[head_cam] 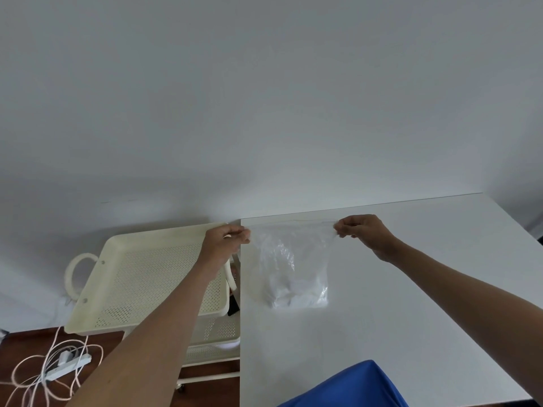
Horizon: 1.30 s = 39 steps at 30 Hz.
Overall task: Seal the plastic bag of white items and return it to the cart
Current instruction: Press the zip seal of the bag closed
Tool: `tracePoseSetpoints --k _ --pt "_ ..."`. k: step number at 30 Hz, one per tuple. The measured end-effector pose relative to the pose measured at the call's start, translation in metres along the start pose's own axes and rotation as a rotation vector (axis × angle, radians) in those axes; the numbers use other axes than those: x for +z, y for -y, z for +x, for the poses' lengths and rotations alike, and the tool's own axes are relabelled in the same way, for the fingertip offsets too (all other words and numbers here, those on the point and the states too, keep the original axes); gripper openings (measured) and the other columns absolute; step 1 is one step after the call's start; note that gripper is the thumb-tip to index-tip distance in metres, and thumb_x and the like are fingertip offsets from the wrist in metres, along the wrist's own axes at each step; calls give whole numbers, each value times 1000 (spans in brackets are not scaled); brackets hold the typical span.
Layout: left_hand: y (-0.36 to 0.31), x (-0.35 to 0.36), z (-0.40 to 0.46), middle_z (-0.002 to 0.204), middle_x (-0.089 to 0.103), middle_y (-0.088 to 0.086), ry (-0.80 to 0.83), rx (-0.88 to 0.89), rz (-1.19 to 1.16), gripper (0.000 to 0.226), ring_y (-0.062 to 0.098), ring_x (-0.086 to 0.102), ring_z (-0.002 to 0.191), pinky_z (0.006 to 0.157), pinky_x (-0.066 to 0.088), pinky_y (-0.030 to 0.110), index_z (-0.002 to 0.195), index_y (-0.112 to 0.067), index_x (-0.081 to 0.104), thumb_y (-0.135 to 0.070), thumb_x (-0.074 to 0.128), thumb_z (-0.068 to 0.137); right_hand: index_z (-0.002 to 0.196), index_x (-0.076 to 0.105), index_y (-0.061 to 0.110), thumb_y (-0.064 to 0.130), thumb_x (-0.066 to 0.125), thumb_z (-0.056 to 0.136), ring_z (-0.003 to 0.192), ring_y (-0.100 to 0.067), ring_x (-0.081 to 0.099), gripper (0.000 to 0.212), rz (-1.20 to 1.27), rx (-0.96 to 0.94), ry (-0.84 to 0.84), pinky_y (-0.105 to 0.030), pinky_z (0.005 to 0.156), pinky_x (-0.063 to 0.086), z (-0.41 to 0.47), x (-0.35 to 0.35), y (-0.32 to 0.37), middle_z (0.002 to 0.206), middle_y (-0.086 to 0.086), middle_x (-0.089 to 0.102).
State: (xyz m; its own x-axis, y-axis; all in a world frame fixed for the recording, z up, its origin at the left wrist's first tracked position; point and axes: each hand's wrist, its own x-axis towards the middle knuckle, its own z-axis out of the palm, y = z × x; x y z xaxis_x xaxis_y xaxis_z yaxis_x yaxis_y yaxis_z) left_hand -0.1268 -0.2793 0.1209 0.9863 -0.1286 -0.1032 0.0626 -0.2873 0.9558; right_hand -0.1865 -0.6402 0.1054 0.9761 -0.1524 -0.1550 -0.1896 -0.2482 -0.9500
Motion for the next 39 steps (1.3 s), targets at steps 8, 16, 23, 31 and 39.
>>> tracePoseSetpoints --k 8,16,23,31,39 --pt "0 8 13 88 68 -2 43 -37 195 15 19 66 88 81 56 32 89 -15 65 -21 58 100 98 79 17 38 75 91 86 -7 74 23 -25 -46 93 -26 77 50 2 6 3 92 3 80" --pt "3 6 14 102 74 4 59 -58 49 20 16 66 88 82 60 33 105 -10 73 -25 72 93 92 82 8 28 81 87 85 4 70 21 38 -11 53 -16 80 46 5 3 3 98 1 82" --pt "1 9 17 83 70 -4 25 -60 115 11 8 63 71 61 48 11 84 -17 71 -23 70 93 97 83 15 28 78 90 97 -1 71 16 44 -33 32 -21 88 48 2 6 3 102 5 81" --pt "2 7 16 88 76 -3 21 -44 42 5 3 67 70 67 55 21 89 -19 73 -23 73 92 95 82 14 27 78 91 88 -18 79 14 53 -53 -1 -29 77 50 1 4 0 96 -1 82" --pt "1 7 9 97 75 -1 46 -67 -1 18 10 68 79 68 55 18 102 -15 75 -27 77 88 92 81 10 24 78 90 80 -6 69 14 68 -38 -43 -26 79 47 1 5 0 89 -8 81"
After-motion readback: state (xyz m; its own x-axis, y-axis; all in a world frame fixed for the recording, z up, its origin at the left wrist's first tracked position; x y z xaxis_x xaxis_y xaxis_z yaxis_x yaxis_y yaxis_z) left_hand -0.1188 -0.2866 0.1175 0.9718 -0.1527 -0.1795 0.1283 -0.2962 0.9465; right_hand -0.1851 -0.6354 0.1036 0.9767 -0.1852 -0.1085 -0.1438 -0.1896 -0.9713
